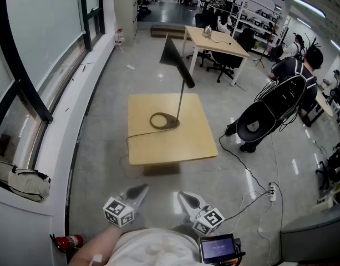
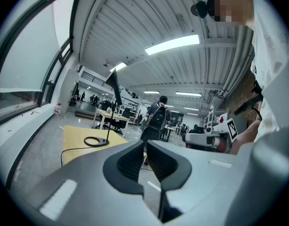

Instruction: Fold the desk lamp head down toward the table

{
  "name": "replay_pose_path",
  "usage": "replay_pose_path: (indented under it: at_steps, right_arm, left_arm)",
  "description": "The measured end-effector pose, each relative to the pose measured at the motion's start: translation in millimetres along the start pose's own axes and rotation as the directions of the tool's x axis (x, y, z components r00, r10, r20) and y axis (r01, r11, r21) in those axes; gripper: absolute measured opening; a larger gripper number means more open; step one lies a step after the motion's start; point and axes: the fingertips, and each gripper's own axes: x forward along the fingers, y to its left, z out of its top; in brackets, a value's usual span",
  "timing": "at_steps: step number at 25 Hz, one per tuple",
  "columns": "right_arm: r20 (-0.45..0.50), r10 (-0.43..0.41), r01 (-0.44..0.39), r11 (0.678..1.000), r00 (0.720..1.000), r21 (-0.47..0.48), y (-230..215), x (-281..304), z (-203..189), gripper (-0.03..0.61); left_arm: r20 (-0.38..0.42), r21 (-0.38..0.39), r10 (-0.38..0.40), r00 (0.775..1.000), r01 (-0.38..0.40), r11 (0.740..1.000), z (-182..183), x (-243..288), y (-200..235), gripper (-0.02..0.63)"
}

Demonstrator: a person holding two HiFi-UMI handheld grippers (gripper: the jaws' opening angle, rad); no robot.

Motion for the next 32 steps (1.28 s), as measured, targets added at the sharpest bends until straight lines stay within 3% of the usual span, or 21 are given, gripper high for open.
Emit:
replay_pose_path:
  at_steps: [7,14,32]
  right_arm:
    - [0.008,-0.023,0.023,1.0,1.0,-0.018,16.0,17.6,-6.6,0.011]
    - [0.077,-0.053,0.053,0.999,0.996,0.001,15.6,21.3,1.1,0.012]
    - [0.037,-0.096,0.096,0.995,0.995,0.009,13.4,22.9,-11.4,0.012]
  left_arm:
    - [-0.005,-0.002,0.014,1.0,-0.014,1.0,-8.1,-24.3,20.6,0.02]
    - [0.007,-0.002,0.019,1.0,-0.019,1.0,-6.7,-33.5,30.6,0.02]
    - [0.008,0.001,0.028,1.0,-0.028,1.0,-4.1,-43.4,39.4,0.02]
